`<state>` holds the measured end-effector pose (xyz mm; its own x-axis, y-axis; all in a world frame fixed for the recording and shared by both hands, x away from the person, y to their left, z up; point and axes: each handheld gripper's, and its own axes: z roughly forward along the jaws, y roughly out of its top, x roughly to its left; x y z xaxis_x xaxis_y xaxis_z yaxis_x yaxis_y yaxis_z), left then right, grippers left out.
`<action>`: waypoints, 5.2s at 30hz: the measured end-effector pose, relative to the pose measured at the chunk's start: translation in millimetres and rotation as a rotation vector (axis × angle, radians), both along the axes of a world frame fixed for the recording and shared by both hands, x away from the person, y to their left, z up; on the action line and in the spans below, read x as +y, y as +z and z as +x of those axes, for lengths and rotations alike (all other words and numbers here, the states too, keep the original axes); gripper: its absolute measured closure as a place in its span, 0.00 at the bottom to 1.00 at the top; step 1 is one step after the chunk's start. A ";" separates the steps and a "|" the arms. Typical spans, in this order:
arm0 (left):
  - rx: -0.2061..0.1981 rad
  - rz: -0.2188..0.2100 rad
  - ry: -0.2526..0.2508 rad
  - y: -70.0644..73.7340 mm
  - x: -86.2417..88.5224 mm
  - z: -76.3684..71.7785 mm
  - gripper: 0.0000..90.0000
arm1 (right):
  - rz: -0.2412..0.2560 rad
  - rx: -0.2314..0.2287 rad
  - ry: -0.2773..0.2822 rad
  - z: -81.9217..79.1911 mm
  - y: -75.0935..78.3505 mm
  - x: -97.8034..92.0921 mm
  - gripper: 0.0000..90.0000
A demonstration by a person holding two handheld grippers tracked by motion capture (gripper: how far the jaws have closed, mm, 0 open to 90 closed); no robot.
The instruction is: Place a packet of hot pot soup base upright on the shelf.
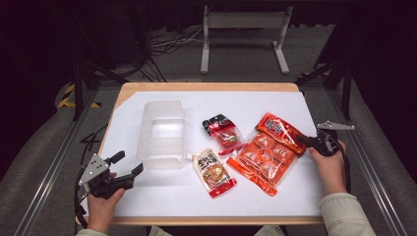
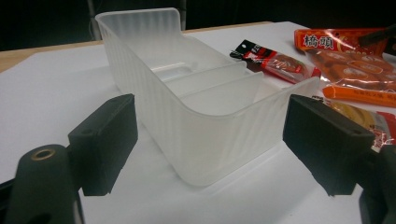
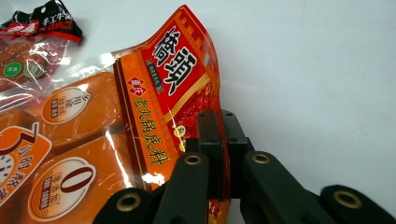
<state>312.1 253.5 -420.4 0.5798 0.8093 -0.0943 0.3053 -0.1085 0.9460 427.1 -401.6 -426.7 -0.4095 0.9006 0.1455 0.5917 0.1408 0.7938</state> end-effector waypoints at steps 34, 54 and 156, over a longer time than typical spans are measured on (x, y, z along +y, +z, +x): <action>-0.018 0.088 -0.035 22.6 -27.2 -9.3 0.26 | 0.069 -0.241 0.155 -48.5 107.2 25.6 1.00; -0.045 0.102 -0.081 33.8 -39.2 -9.3 0.28 | 0.070 -0.347 0.270 -80.4 162.0 53.6 1.00; -0.045 -0.163 -0.722 55.0 -184.7 59.0 0.60 | 0.175 -0.432 0.684 -88.3 207.9 185.8 1.00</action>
